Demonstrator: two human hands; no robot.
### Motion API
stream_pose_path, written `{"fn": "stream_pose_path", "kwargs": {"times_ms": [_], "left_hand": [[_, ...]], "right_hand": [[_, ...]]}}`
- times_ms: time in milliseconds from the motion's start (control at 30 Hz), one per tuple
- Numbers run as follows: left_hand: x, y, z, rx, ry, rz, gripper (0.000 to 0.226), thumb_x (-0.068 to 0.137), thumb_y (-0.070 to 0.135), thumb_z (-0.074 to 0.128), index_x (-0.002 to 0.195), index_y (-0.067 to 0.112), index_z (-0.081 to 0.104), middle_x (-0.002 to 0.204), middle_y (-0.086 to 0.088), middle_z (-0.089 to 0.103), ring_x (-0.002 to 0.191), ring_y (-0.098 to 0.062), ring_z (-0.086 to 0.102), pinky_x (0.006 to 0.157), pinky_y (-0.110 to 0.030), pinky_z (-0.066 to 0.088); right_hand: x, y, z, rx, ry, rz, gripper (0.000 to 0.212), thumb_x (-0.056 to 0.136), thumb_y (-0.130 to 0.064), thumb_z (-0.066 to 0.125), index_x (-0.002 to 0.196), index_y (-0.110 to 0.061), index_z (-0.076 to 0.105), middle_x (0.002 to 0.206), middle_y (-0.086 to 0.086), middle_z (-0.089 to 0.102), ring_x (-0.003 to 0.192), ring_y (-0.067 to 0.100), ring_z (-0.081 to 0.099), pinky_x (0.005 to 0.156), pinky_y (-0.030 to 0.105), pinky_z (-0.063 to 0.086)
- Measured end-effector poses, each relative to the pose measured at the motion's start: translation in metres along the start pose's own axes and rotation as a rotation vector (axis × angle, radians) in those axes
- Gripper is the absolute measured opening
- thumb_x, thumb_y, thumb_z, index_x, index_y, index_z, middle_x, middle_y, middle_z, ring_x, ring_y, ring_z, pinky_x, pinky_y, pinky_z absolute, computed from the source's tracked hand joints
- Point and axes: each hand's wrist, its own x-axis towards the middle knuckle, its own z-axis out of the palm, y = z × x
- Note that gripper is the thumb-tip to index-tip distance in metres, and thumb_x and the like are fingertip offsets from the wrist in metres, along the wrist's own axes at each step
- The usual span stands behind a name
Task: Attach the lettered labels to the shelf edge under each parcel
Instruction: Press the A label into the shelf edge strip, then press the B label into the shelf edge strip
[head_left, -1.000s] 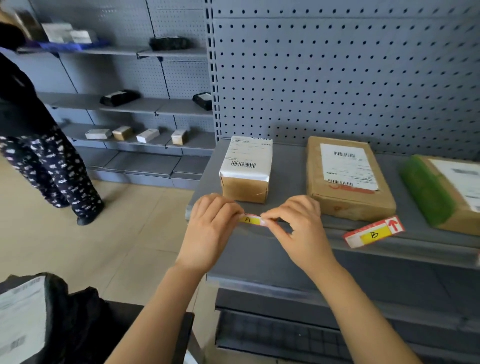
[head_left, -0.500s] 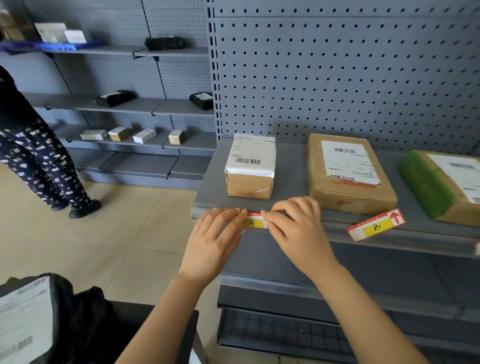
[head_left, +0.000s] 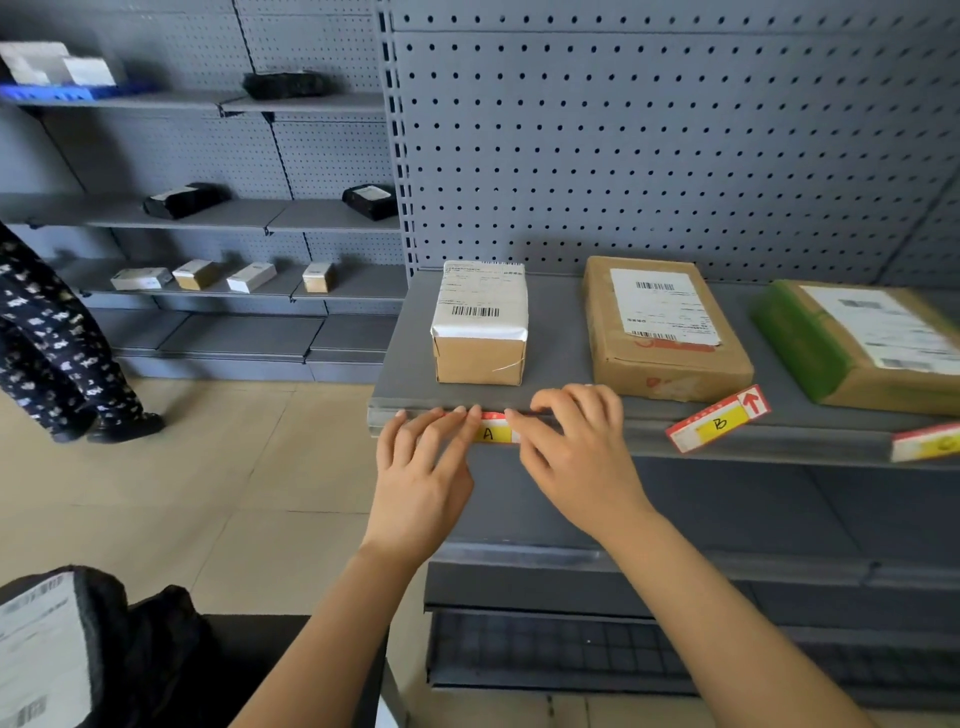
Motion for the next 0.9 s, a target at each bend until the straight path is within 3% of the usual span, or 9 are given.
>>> {"fn": "stream_pose_path", "kwargs": {"times_ms": [200, 367, 533, 700, 900], "left_hand": [[0.000, 0.000, -0.007, 0.013, -0.079, -0.005, 0.060, 0.078, 0.010, 0.050, 0.139, 0.014, 0.052, 0.128, -0.006, 0.057, 0.122, -0.027, 0.047, 0.108, -0.055, 0.033], [0.001, 0.010, -0.014, -0.025, -0.133, -0.043, 0.068, 0.073, 0.008, 0.059, 0.140, 0.010, 0.051, 0.131, -0.010, 0.056, 0.126, -0.029, 0.043, 0.113, -0.052, 0.026], [0.002, 0.022, -0.024, -0.090, -0.163, -0.094, 0.072, 0.072, 0.006, 0.070, 0.141, 0.008, 0.048, 0.138, -0.010, 0.052, 0.131, -0.028, 0.041, 0.115, -0.049, 0.023], [0.009, 0.044, -0.026, -0.151, -0.166, -0.100, 0.069, 0.073, 0.006, 0.067, 0.140, 0.008, 0.049, 0.139, -0.009, 0.052, 0.131, -0.029, 0.040, 0.114, -0.046, 0.024], [0.026, 0.086, -0.012, -0.221, -0.151, -0.092, 0.066, 0.075, 0.008, 0.071, 0.138, 0.007, 0.051, 0.136, -0.010, 0.054, 0.127, -0.028, 0.042, 0.110, -0.046, 0.031]], "right_hand": [[-0.009, -0.005, -0.004, -0.075, -0.124, 0.103, 0.034, 0.085, -0.021, 0.056, 0.118, -0.027, 0.065, 0.118, 0.010, 0.058, 0.104, 0.032, 0.047, 0.095, 0.049, 0.031], [-0.015, -0.002, -0.017, -0.050, -0.279, 0.153, 0.042, 0.090, -0.028, 0.052, 0.132, -0.030, 0.054, 0.134, 0.009, 0.049, 0.115, 0.031, 0.042, 0.100, 0.048, 0.024], [-0.024, 0.009, -0.034, -0.020, -0.311, 0.217, 0.043, 0.091, -0.032, 0.047, 0.134, -0.025, 0.053, 0.133, 0.006, 0.049, 0.117, 0.025, 0.038, 0.100, 0.044, 0.024], [-0.035, 0.028, -0.047, -0.022, -0.325, 0.238, 0.044, 0.091, -0.034, 0.041, 0.131, -0.023, 0.055, 0.131, 0.005, 0.051, 0.116, 0.025, 0.040, 0.099, 0.043, 0.028], [-0.049, 0.067, -0.063, -0.021, -0.293, 0.246, 0.041, 0.089, -0.031, 0.049, 0.128, -0.022, 0.057, 0.129, 0.003, 0.051, 0.116, 0.024, 0.040, 0.102, 0.041, 0.024]]}}
